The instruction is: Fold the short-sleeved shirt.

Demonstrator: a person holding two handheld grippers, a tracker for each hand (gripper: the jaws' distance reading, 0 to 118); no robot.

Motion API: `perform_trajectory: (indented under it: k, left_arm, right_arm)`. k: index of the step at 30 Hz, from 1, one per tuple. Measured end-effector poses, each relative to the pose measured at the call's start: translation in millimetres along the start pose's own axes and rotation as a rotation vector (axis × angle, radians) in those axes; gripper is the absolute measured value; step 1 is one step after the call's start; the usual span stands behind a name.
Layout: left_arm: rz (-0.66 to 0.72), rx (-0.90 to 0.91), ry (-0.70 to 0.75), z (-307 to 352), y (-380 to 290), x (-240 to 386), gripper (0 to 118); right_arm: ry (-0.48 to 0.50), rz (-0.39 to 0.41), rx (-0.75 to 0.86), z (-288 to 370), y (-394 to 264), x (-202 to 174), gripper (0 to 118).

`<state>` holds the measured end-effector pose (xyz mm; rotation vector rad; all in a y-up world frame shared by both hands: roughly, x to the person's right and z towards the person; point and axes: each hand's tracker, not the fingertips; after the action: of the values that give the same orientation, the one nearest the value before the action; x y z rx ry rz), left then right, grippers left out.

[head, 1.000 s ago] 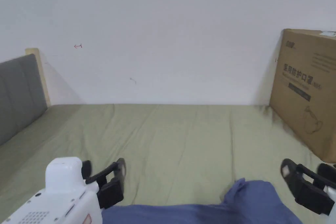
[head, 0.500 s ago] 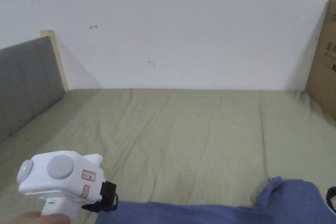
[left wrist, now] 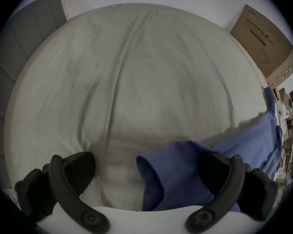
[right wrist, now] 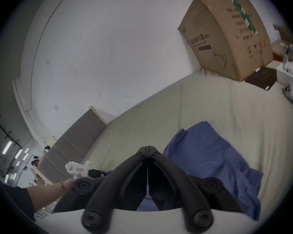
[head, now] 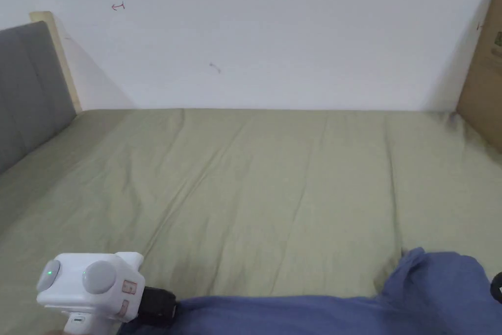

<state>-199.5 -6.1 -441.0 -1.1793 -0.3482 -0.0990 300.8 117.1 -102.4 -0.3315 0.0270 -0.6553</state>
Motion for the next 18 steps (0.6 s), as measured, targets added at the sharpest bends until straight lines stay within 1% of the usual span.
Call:
perform_trajectory:
  k: [1, 2, 3, 4, 5, 6, 7, 8, 9, 10, 11, 12, 13, 14, 15, 16, 17, 18]
  left_arm:
    - [0.009, 0.012, -0.005, 10, -5, 0, 117]
    - [-0.001, 0.012, -0.001, 15, -5, 2, 111]
    - [-0.044, 0.041, 0.032, 23, -7, 5, 94]
    - [-0.073, 0.086, 0.067, 33, -8, 8, 73]
    - [-0.084, 0.135, 0.074, 47, -11, 11, 41]
    - [-0.095, 0.167, 0.056, 58, -13, 14, 3]
    - [-0.096, 0.172, 0.016, 64, -16, 16, 2]
    - [-0.067, 0.161, -0.095, 69, -18, 18, 2]
    - [-0.064, 0.165, -0.105, 75, -21, 22, 2]
    - [-0.078, 0.175, -0.074, 80, -23, 26, 2]
    - [-0.1, 0.214, -0.05, 87, -25, 29, 2]
    - [-0.099, 0.218, -0.066, 91, -26, 29, 2]
    - [-0.097, 0.22, -0.085, 95, -26, 29, 2]
    - [-0.076, 0.214, -0.107, 91, -27, 27, 2]
    - [-0.063, 0.213, -0.109, 92, -27, 26, 2]
    - [-0.049, 0.211, -0.107, 92, -27, 24, 2]
    - [-0.033, 0.209, -0.111, 103, -29, 32, 2]
    - [-0.022, 0.208, -0.12, 104, -30, 31, 2]
  right_arm:
    - [0.001, -0.001, -0.02, -3, 3, 0, 0]
    - [-0.017, 0.006, -0.036, -5, 6, -1, 0]
    - [-0.04, 0.019, -0.052, -10, 9, -1, 0]
    - [-0.068, 0.044, -0.061, -14, 12, 1, 0]
    - [-0.097, 0.061, -0.076, -21, 17, 5, 0]
    - [-0.135, 0.069, -0.107, -28, 23, 8, 0]
    - [-0.183, 0.052, -0.138, -37, 29, 14, 0]
    - [-0.201, 0.031, -0.163, -46, 36, 22, 0]
    - [-0.206, 0.017, -0.184, -54, 43, 31, 0]
    - [-0.211, 0.009, -0.194, -61, 49, 35, 0]
    - [-0.24, 0.006, -0.227, -72, 57, 41, 0]
    - [-0.269, 0.006, -0.252, -83, 65, 47, 2]
    - [-0.3, 0.024, -0.292, -96, 73, 54, 21]
    - [-0.325, 0.035, -0.36, -110, 81, 63, 54]
    - [-0.359, 0.018, -0.478, -128, 85, 74, 100]
    - [-0.379, 0.019, -0.561, -139, 86, 81, 114]
    - [-0.426, 0.026, -0.528, -149, 87, 86, 115]
    - [-0.478, 0.032, -0.559, -162, 90, 97, 115]
